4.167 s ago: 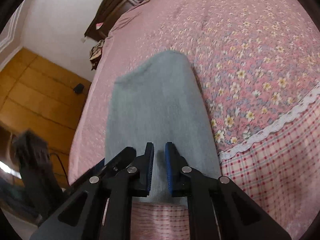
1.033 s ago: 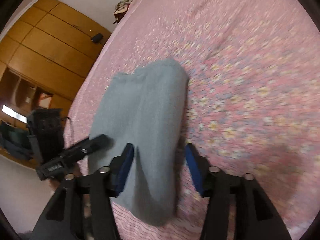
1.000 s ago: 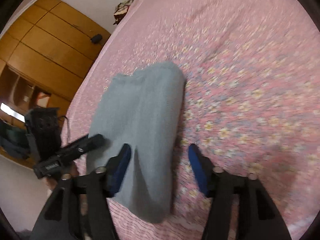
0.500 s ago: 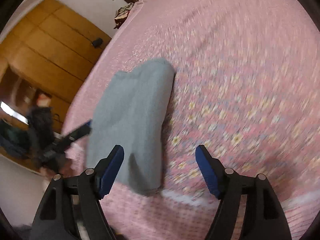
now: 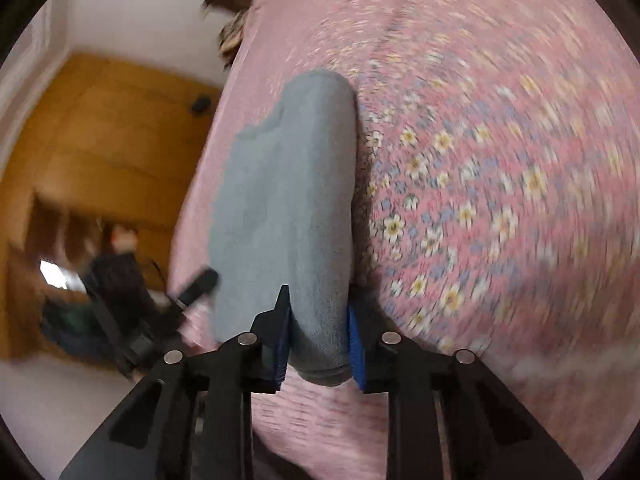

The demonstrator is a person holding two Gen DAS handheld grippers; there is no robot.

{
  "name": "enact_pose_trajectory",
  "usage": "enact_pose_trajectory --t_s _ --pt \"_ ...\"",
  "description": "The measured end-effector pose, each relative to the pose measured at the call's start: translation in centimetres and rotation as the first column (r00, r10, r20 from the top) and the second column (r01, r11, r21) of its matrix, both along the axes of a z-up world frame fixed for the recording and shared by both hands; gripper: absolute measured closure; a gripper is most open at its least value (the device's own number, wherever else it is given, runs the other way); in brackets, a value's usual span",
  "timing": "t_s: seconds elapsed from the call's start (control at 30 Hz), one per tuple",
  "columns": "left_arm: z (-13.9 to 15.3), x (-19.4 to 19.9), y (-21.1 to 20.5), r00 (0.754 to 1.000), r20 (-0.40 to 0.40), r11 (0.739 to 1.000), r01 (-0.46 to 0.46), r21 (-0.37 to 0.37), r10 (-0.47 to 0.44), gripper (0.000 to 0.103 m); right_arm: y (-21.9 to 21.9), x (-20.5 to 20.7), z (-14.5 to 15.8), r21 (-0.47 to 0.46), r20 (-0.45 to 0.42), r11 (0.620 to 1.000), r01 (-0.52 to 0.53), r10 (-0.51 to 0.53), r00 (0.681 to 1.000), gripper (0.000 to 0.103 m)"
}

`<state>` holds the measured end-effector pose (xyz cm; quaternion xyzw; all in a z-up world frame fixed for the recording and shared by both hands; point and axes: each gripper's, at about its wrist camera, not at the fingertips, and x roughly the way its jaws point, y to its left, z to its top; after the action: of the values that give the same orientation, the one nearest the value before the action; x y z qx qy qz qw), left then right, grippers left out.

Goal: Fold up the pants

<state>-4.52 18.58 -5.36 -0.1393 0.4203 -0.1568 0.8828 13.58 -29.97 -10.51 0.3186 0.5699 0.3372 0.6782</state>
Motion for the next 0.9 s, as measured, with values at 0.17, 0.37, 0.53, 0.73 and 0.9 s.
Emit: enact_pose_trajectory --t_s 0.17,0.37,0.53,0.73,0.9 --pt "0.8 0.2 -0.9 1.0 0.001 1.0 0.013 0.014 -0.013 0.018 -1.2 -1.7 0.0 -0.009 -0.032 0.998 0.054 -0.055 0.998 0.079" --pt "0.7 -0.2 -0.9 1.0 0.013 1.0 0.01 0.023 -0.011 0.018 -0.8 -1.0 1.1 -0.119 0.034 0.993 0.006 -0.002 0.999 0.078" --pt "1.2 -1.4 -1.1 0.999 0.044 0.999 0.023 0.049 -0.025 0.018 -1.3 -2.1 0.8 -0.1 0.024 0.995 0.009 -0.007 1.0 0.078" --pt "1.8 -1.8 -1.2 0.997 0.065 0.997 0.037 0.07 -0.041 0.018 -1.8 -3.9 1.6 -0.13 0.053 0.991 0.028 -0.021 0.998 0.081" --pt "2.3 -2.2 -2.7 0.996 0.066 0.994 0.047 0.098 -0.054 0.018 -1.1 -4.3 1.8 -0.132 0.027 0.99 0.052 -0.049 0.998 0.081"
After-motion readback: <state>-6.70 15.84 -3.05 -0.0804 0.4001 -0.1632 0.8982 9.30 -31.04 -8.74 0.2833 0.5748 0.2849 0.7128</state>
